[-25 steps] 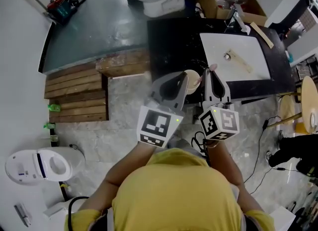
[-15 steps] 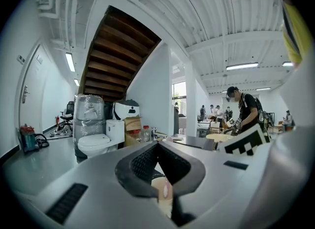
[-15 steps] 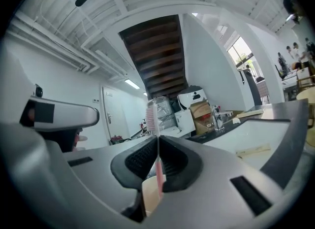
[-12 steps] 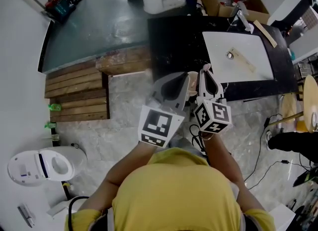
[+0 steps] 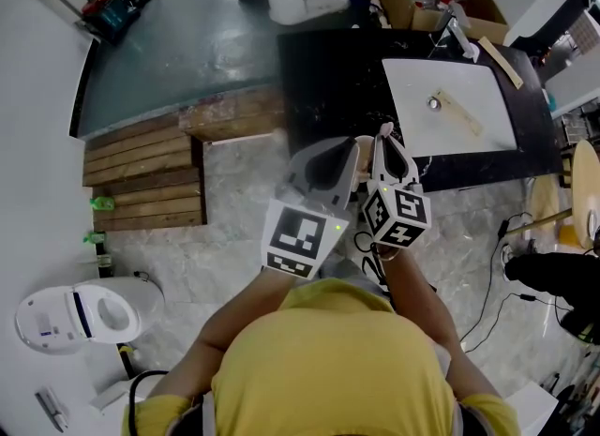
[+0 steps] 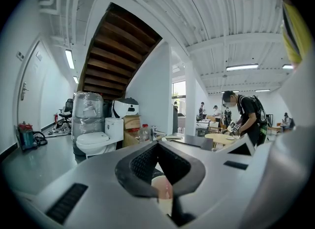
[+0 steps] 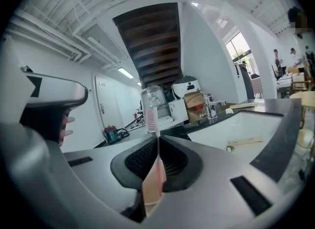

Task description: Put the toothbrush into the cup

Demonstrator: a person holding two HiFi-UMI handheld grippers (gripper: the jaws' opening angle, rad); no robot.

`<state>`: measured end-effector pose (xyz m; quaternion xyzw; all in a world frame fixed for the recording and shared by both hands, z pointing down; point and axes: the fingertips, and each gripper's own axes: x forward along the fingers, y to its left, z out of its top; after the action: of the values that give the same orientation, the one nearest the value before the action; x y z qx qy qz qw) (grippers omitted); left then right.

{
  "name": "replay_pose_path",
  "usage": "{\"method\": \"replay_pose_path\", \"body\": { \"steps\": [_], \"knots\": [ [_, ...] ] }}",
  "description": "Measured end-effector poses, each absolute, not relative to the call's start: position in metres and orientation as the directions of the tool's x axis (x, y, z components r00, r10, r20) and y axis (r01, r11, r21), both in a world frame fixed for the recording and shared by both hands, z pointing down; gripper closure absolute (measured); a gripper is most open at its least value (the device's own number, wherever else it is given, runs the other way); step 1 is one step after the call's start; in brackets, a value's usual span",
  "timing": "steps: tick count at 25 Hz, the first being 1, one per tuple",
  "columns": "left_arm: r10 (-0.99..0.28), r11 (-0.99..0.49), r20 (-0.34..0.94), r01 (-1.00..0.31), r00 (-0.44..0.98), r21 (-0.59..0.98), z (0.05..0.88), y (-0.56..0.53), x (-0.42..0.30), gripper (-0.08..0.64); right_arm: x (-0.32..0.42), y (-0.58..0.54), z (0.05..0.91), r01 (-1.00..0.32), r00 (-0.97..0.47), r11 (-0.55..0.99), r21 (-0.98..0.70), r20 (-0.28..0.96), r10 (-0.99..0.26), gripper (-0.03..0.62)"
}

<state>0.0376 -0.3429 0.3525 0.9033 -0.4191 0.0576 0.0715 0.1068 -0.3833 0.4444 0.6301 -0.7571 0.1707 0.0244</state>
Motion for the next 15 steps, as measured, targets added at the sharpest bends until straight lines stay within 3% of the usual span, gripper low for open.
{"method": "replay_pose_path", "body": {
  "steps": [15],
  "knots": [
    [-0.721,-0.653,0.215,-0.75,0.659,0.106,0.372,-0.346,0.048,0.552,0.114,-0.385,0.458,-0.966,-0.2,0.133,-0.22,0.317,-0.927,0.554]
  ]
}}
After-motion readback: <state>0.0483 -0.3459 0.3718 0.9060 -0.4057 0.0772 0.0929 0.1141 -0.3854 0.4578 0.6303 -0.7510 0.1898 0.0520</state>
